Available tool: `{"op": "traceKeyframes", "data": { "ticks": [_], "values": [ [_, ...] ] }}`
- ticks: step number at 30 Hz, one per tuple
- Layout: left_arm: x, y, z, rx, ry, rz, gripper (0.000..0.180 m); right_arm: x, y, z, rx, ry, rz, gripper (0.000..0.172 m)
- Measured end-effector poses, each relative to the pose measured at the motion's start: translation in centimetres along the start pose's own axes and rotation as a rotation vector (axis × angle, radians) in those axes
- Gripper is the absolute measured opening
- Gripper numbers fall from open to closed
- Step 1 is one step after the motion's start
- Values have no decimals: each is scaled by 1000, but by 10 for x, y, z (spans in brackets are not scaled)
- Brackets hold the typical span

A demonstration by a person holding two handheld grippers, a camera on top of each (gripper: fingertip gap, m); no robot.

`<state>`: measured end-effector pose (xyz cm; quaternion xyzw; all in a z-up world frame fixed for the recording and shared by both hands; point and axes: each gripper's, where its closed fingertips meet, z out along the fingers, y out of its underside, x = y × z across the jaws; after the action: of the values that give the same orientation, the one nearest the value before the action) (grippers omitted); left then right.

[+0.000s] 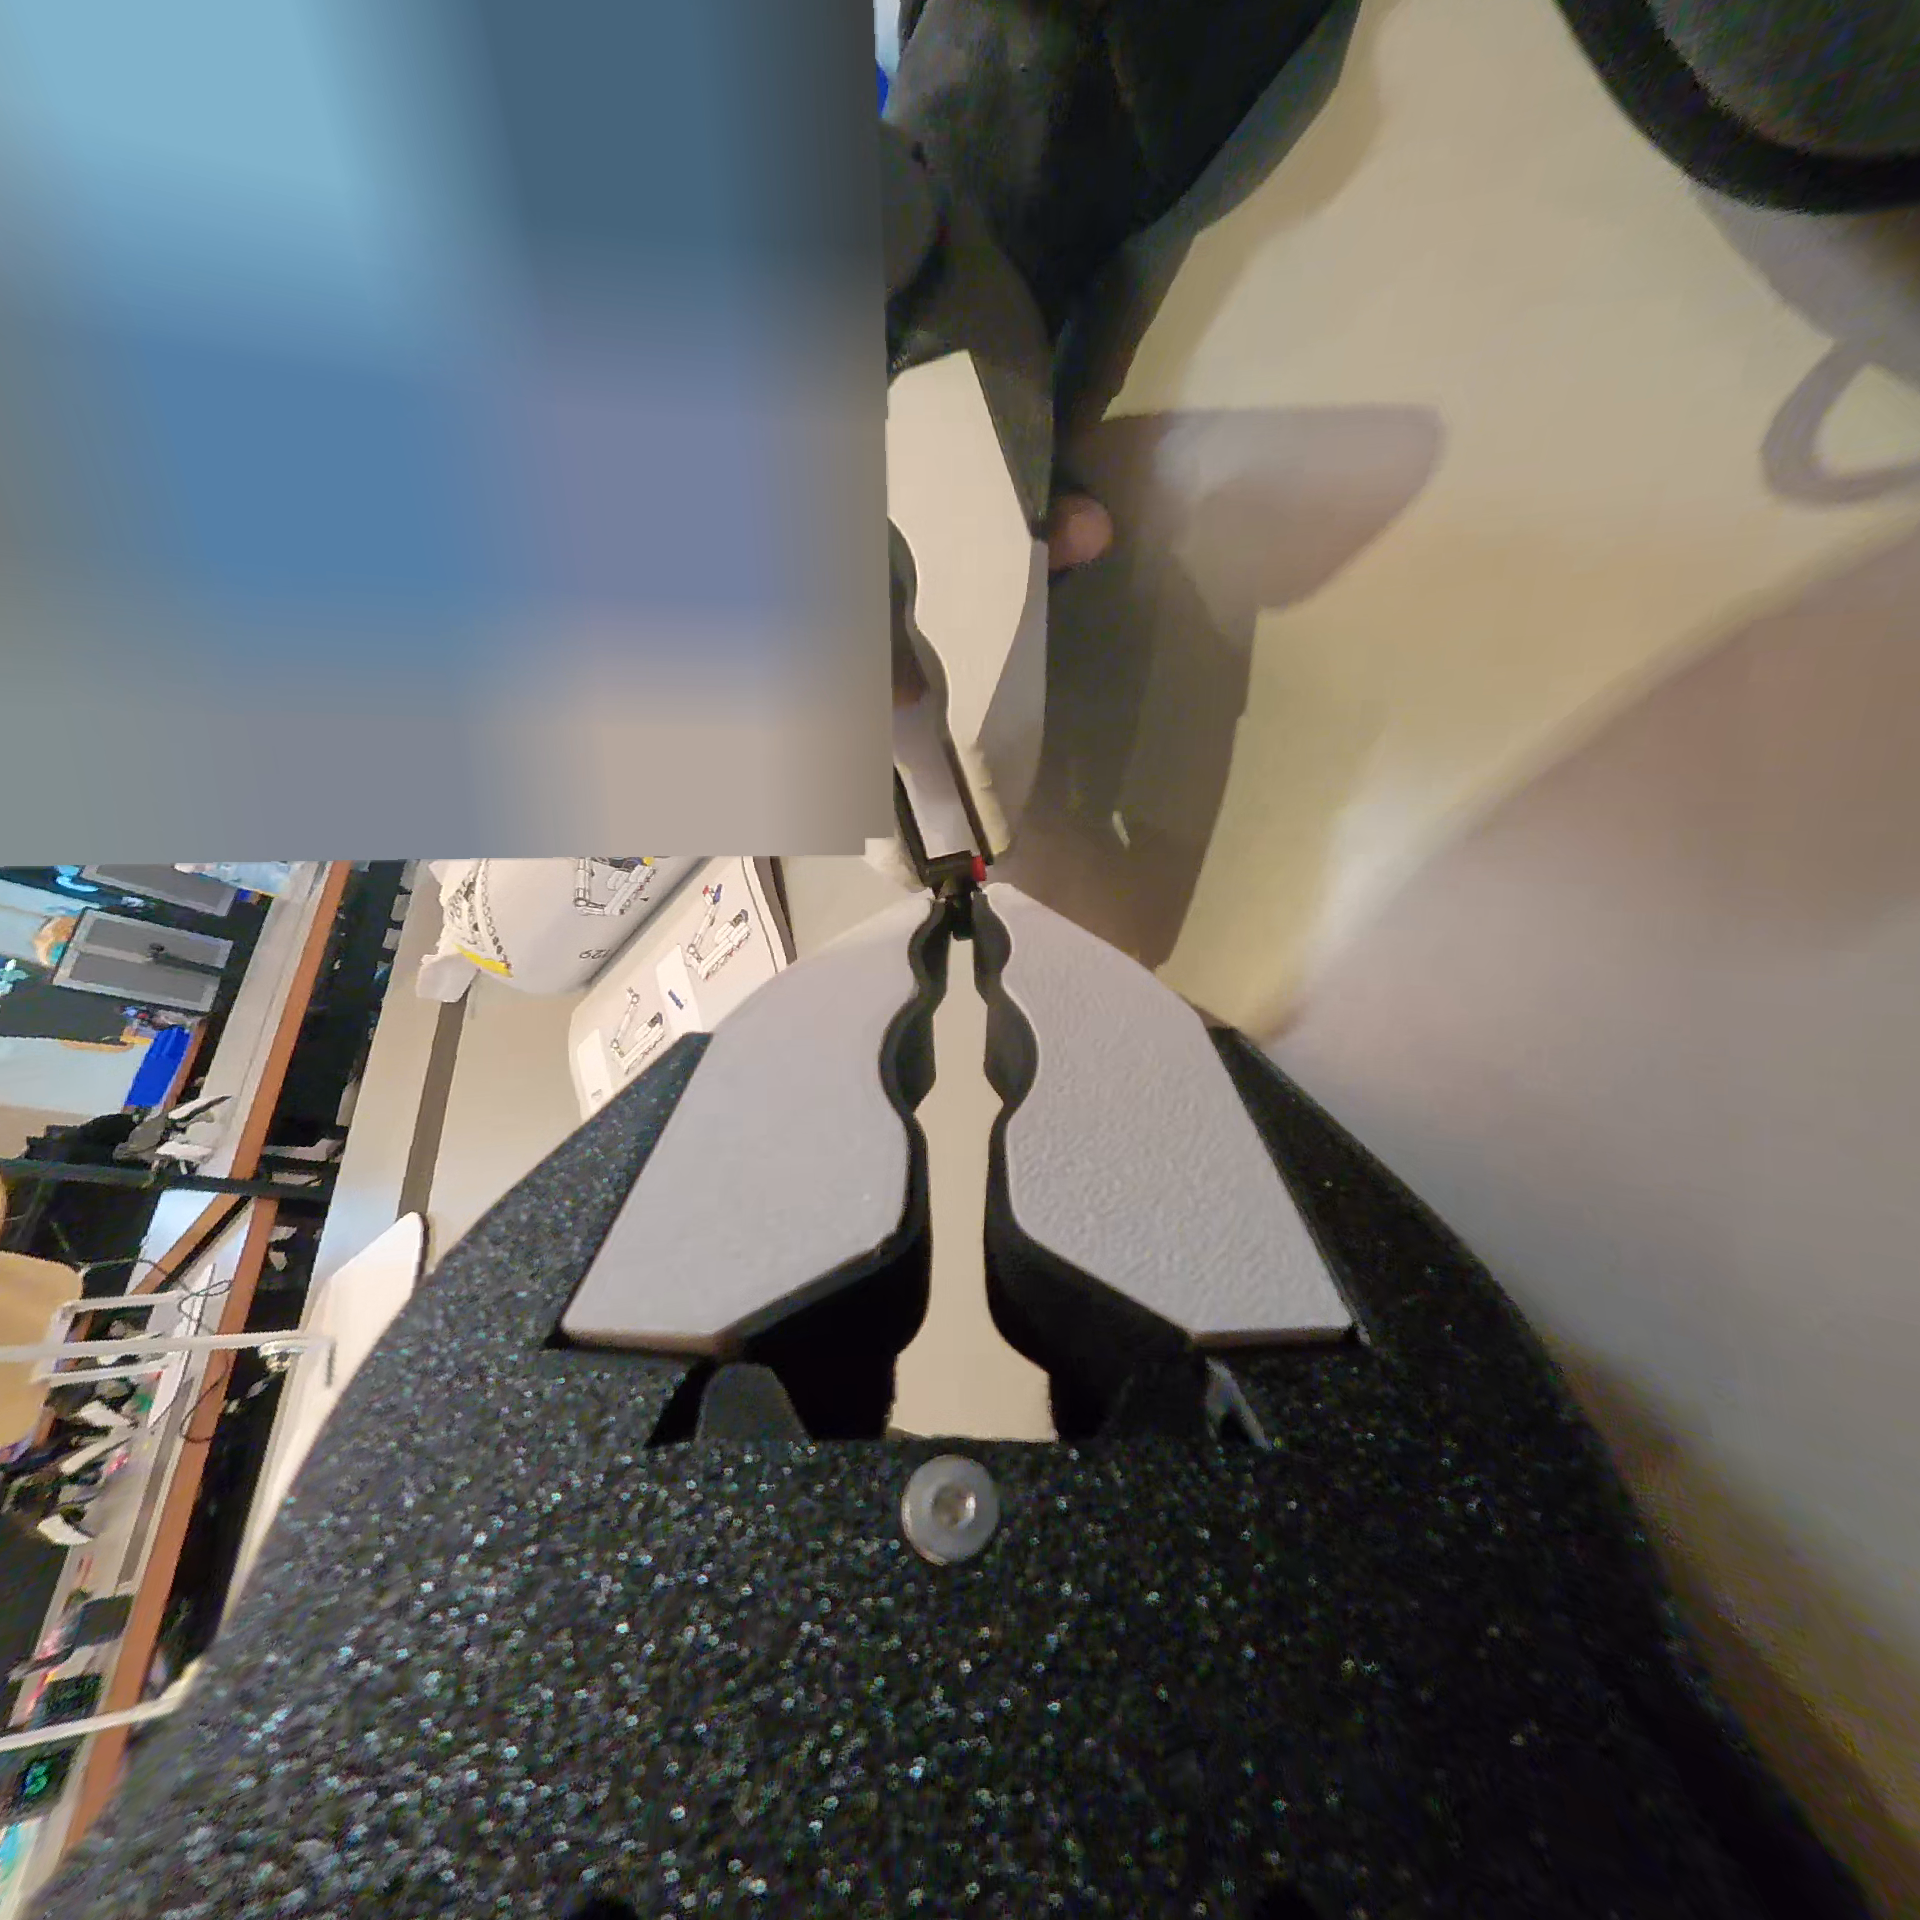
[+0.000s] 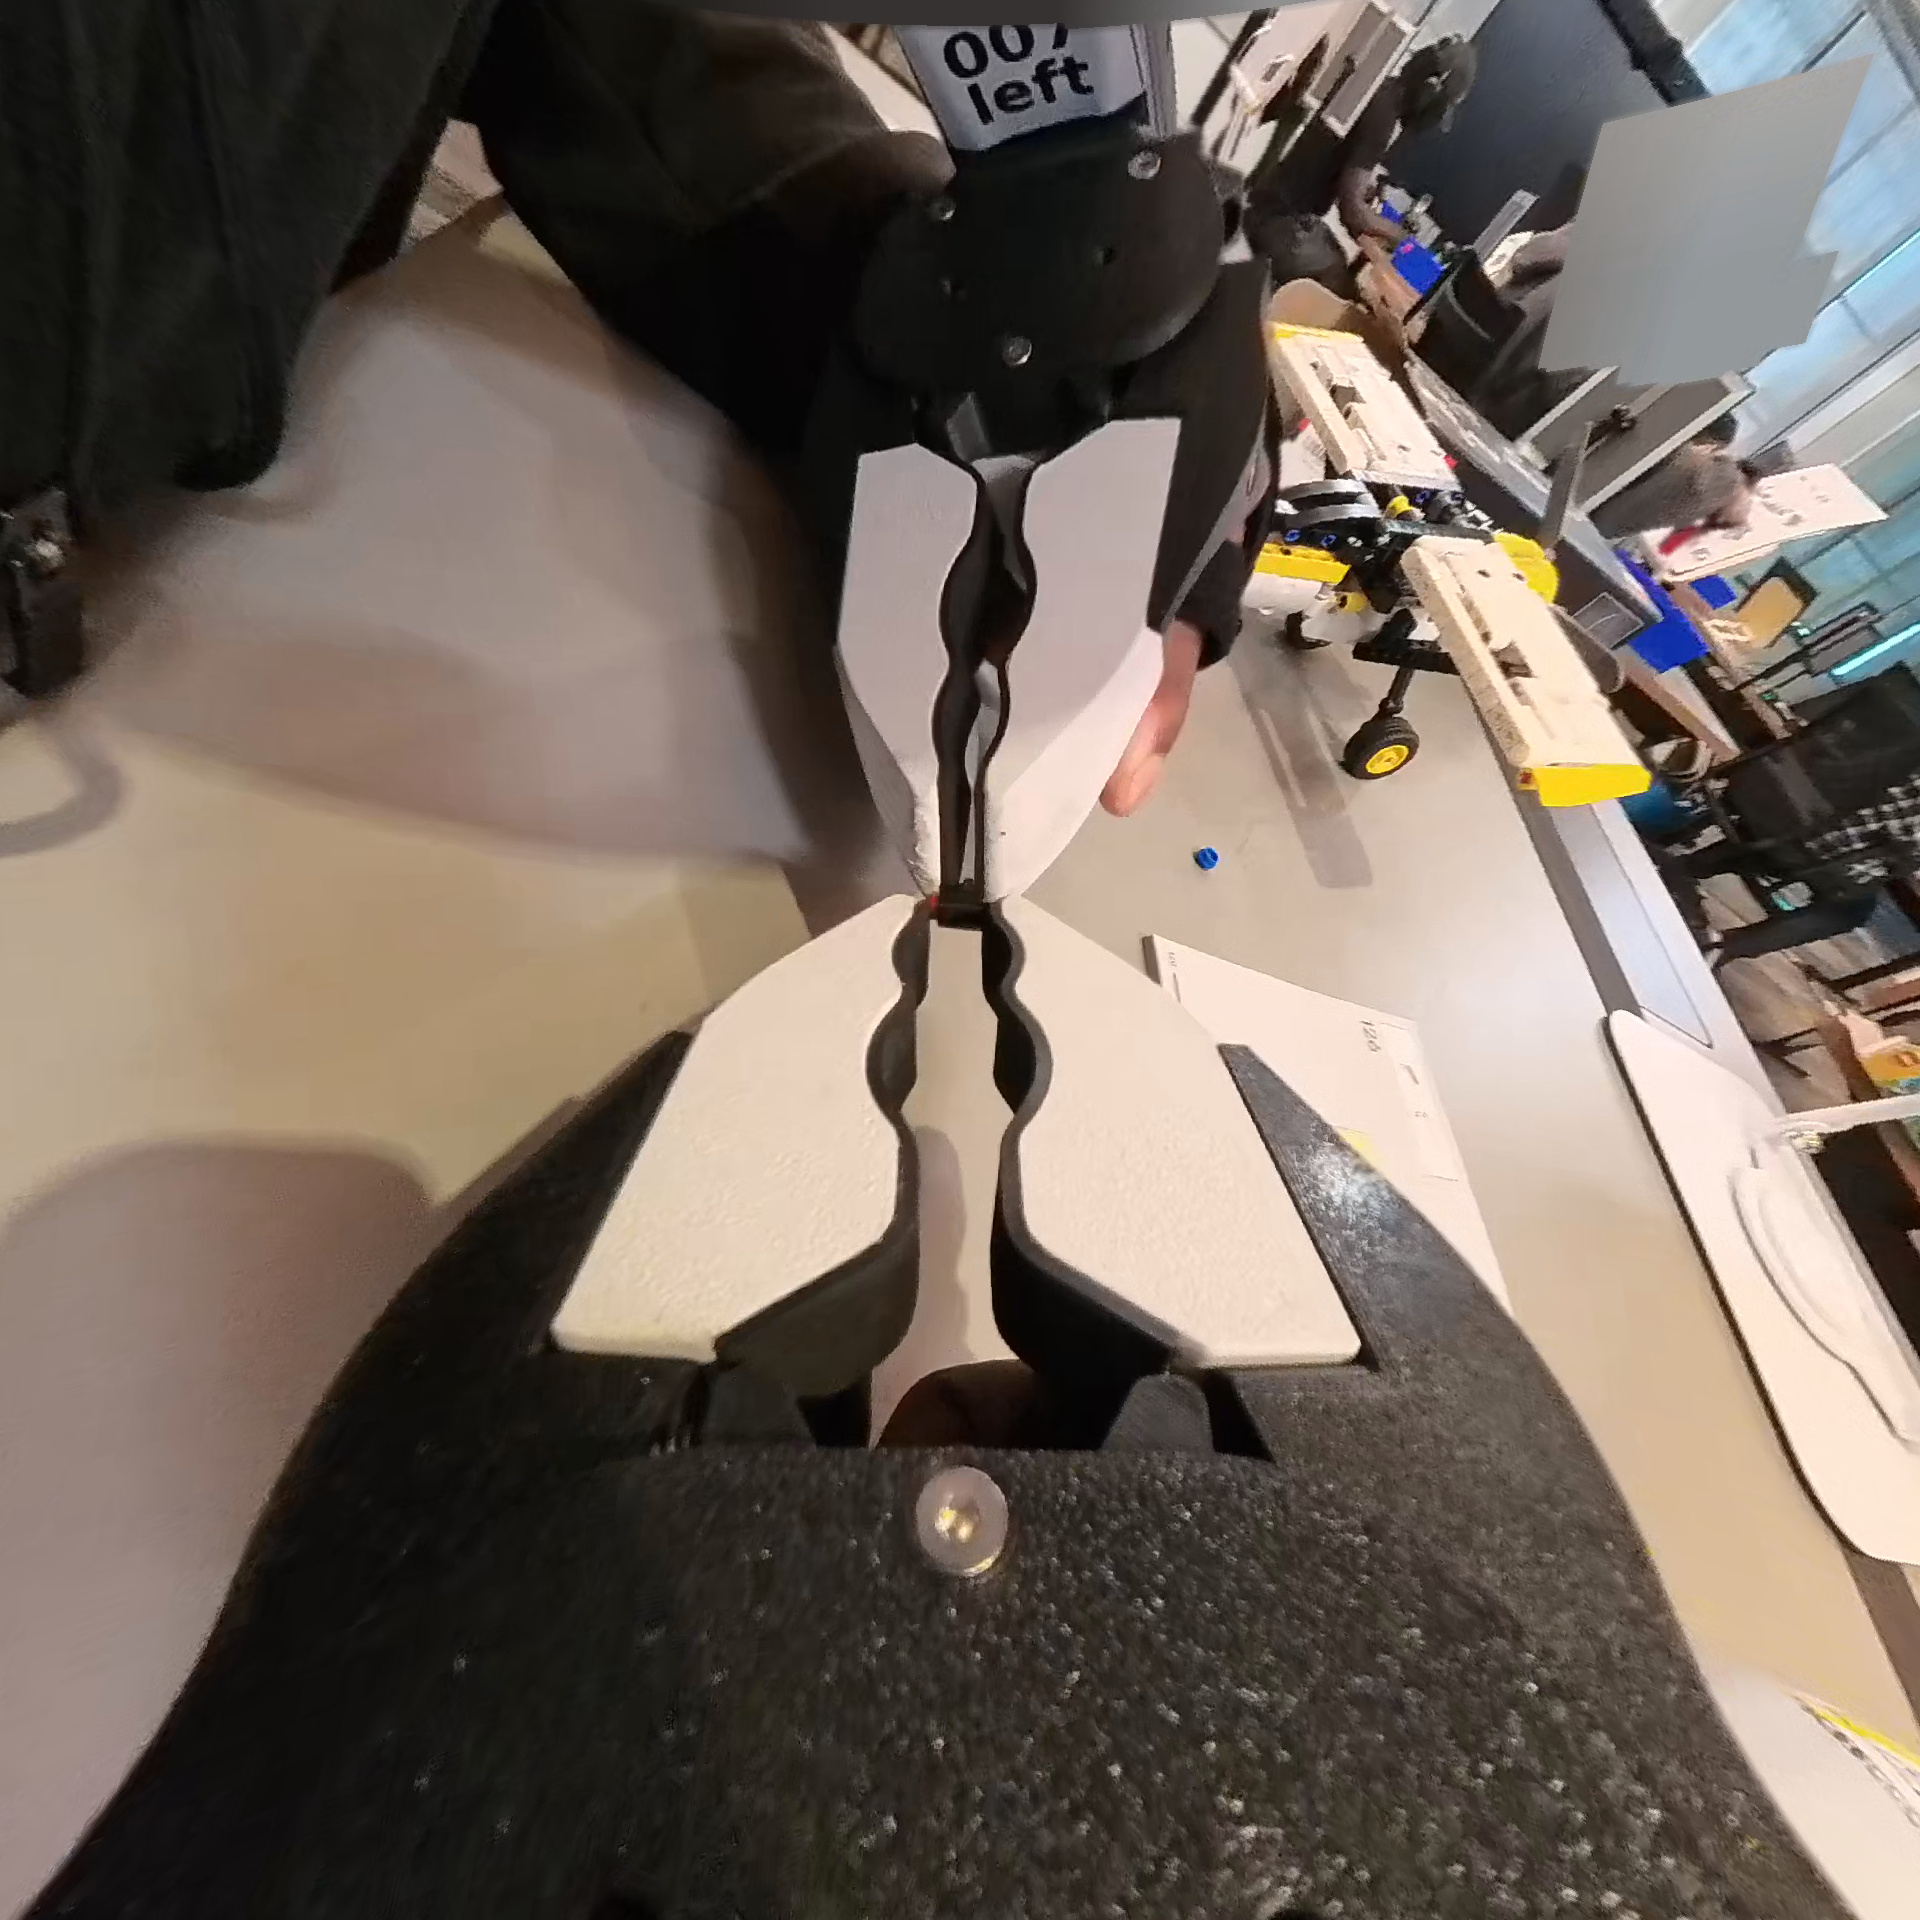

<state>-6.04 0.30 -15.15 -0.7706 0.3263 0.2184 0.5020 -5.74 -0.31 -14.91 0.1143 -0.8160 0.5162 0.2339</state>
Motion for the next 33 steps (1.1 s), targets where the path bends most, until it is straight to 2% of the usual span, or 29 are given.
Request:
{"op": "traceKeyframes", "data": {
  "ticks": [15,25,33],
  "values": [
    [-1,-10,-3,139,77,-200,5,0,-10,-5,55,-131,228,8],
    [6,-15,-3,203,172,-275,4,-8,-12,-7,64,-295,382,7],
    [9,-15,-2,198,214,-316,4,-11,-13,-8,62,-316,382,7]
  ]
}}
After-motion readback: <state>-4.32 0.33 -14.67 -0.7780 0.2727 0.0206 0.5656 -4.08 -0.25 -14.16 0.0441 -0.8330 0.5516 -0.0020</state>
